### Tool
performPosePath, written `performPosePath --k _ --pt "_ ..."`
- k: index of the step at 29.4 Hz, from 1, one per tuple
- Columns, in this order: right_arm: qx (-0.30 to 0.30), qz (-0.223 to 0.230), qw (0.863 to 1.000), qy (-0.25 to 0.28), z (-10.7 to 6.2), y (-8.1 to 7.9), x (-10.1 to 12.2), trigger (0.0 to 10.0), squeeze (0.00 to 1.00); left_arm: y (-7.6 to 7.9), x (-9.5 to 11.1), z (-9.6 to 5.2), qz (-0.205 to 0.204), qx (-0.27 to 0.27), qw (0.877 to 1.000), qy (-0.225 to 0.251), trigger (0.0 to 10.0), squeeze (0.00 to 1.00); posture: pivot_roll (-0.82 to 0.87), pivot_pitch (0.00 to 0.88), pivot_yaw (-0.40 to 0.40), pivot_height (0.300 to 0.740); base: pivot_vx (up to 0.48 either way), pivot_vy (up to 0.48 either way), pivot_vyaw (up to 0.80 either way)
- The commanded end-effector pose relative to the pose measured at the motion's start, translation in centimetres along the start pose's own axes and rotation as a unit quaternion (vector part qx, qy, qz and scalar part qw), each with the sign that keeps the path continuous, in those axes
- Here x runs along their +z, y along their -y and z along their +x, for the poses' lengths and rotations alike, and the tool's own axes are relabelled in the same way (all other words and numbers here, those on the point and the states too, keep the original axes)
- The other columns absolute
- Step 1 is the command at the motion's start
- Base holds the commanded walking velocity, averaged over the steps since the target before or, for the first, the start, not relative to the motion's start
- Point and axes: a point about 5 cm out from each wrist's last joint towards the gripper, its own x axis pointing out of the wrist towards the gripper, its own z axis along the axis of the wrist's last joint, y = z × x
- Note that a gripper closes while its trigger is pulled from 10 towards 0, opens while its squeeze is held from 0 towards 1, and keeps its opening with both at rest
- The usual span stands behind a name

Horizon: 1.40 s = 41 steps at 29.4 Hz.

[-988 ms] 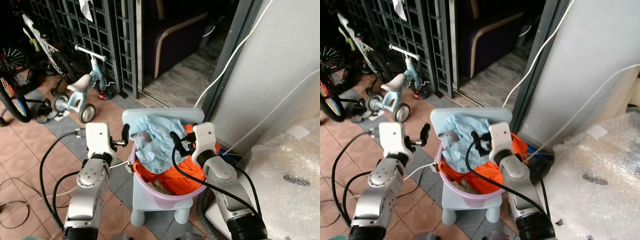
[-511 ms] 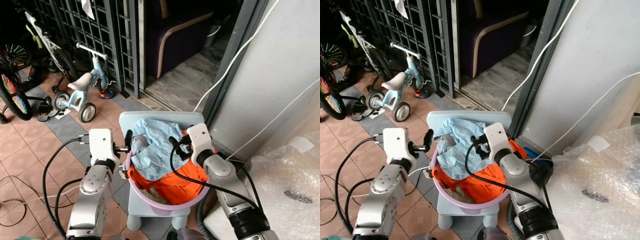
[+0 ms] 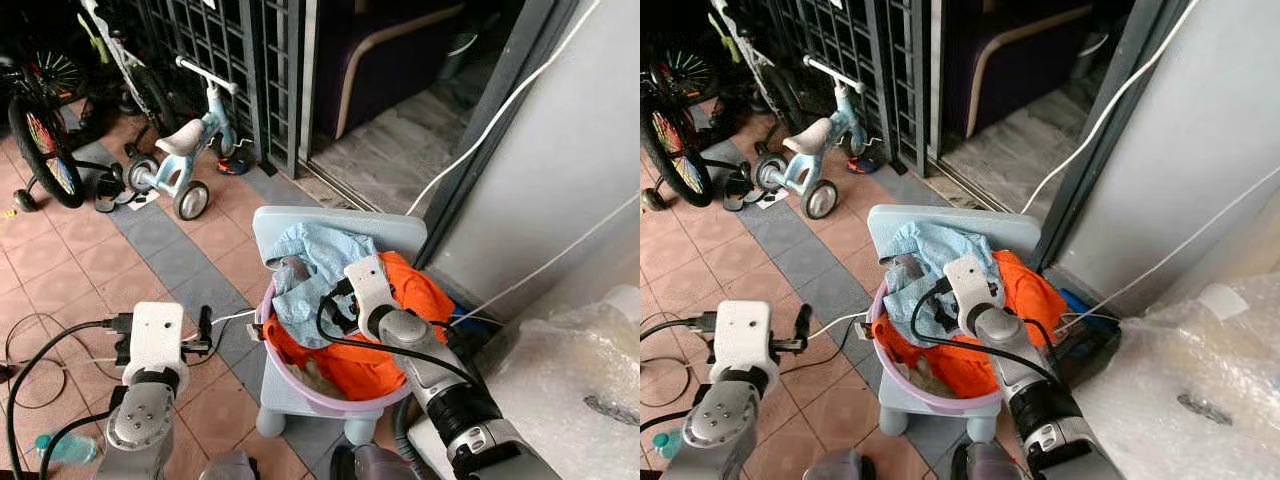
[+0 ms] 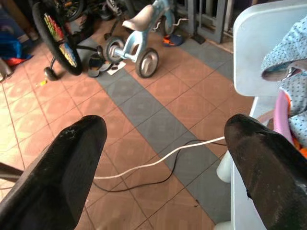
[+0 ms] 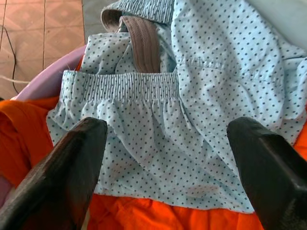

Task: Clothes washing

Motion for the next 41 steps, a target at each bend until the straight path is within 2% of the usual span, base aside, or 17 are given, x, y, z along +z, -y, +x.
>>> performPosePath --k 1,4,12,16,18,19,20,24,25,28,30,33,36,37,38,39,41 --pt "0.005 -0.009 1.0 -0.004 0.5 -0.1 0.1 10.0 0.0 -0.5 0.0 -0.6 -0.003 0.008 1.0 -0.008 10.0 0.0 0.18 0.173 -0.052 0.74 0.0 0.0 0.0" --pt "-0.019 -0.019 0.999 -0.025 1.4 -0.1 0.1 10.0 0.0 -0.4 0.4 -1.6 -0.014 0.005 1.0 -0.012 10.0 0.0 0.2 0.198 -0.052 0.74 0.0 0.0 0.0" --pt "-0.033 -0.04 0.998 -0.029 1.9 -1.2 -0.1 10.0 0.0 0.9 1.5 -3.9 -0.006 -0.03 1.0 0.002 10.0 0.0 0.25 0.266 -0.054 0.74 0.0 0.0 0.0" --pt "-0.023 -0.029 0.999 -0.034 2.3 -2.9 -0.4 10.0 0.0 2.0 1.6 -5.2 -0.011 -0.062 0.998 -0.014 10.0 0.0 0.25 0.3 -0.065 0.74 0.0 0.0 0.0" --pt "-0.006 -0.02 0.999 -0.039 2.4 -4.0 -0.6 10.0 0.0 2.4 1.6 -5.3 -0.015 -0.072 0.997 -0.016 10.0 0.0 0.25 0.307 -0.07 0.74 0.0 0.0 0.0" --pt "0.008 0.0 0.999 -0.043 2.5 -4.9 -0.7 6.9 0.0 2.6 1.7 -5.3 -0.015 -0.075 0.997 -0.016 10.0 0.0 0.24 0.314 -0.074 0.74 0.0 0.0 0.0" --pt "0.027 0.022 0.998 -0.05 2.5 -6.1 -0.9 0.0 0.0 2.8 1.9 -5.4 -0.014 -0.077 0.997 -0.016 10.0 0.0 0.24 0.32 -0.08 0.74 0.0 0.0 0.0" --pt "0.06 0.028 0.996 -0.051 2.5 -8.4 -1.2 0.0 0.0 2.9 1.9 -5.4 -0.019 -0.074 0.997 -0.02 10.0 0.0 0.23 0.326 -0.089 0.74 0.0 0.0 0.0" --pt "0.072 0.03 0.996 -0.053 2.4 -9.5 -1.4 0.0 0.0 3.0 1.9 -5.4 -0.02 -0.071 0.997 -0.023 10.0 0.0 0.23 0.329 -0.098 0.74 0.0 0.0 0.0" --pt "0.079 0.029 0.995 -0.053 2.3 -10.4 -1.6 0.0 0.0 3.0 1.8 -5.6 -0.022 -0.068 0.997 -0.028 10.0 0.0 0.23 0.33 -0.107 0.74 0.0 0.0 0.0" --pt "0.073 0.032 0.995 -0.053 2.3 -10.2 -1.6 0.0 0.0 3.1 1.7 -5.6 -0.024 -0.066 0.997 -0.031 10.0 0.0 0.22 0.327 -0.115 0.74 0.0 0.0 0.0" --pt "0.033 0.033 0.998 -0.036 2.4 -9.2 -1.3 0.0 0.0 3.4 1.7 -5.5 -0.026 -0.065 0.997 -0.031 10.0 0.0 0.22 0.322 -0.125 0.74 0.0 0.0 0.0" --pt "0.031 0.049 0.998 -0.009 2.6 -8.6 -0.2 0.0 0.0 3.5 1.9 -5.0 -0.028 -0.058 0.998 -0.027 10.0 0.0 0.21 0.313 -0.131 0.74 0.0 0.0 0.0" --pt "0.037 0.045 0.998 0.007 2.7 -8.5 0.4 4.9 0.0 3.4 2.0 -4.8 -0.029 -0.051 0.998 -0.021 10.0 0.0 0.21 0.303 -0.134 0.74 0.0 0.0 0.0" --pt "0.04 0.04 0.998 0.016 2.8 -8.3 0.9 9.1 0.0 3.4 2.2 -4.6 -0.032 -0.047 0.998 -0.017 10.0 0.0 0.2 0.294 -0.135 0.74 0.0 0.0 0.0" --pt "0.041 0.039 0.998 0.024 2.8 -7.9 1.2 10.0 0.0 3.5 2.3 -4.3 -0.034 -0.047 0.998 -0.011 10.0 0.0 0.2 0.285 -0.136 0.74 0.0 0.0 0.0" --pt "0.043 0.044 0.997 0.043 2.8 -7.0 1.9 10.0 0.0 3.6 2.5 -3.8 -0.029 -0.049 0.998 -0.006 10.0 0.0 0.19 0.273 -0.136 0.74 0.0 0.0 0.0"
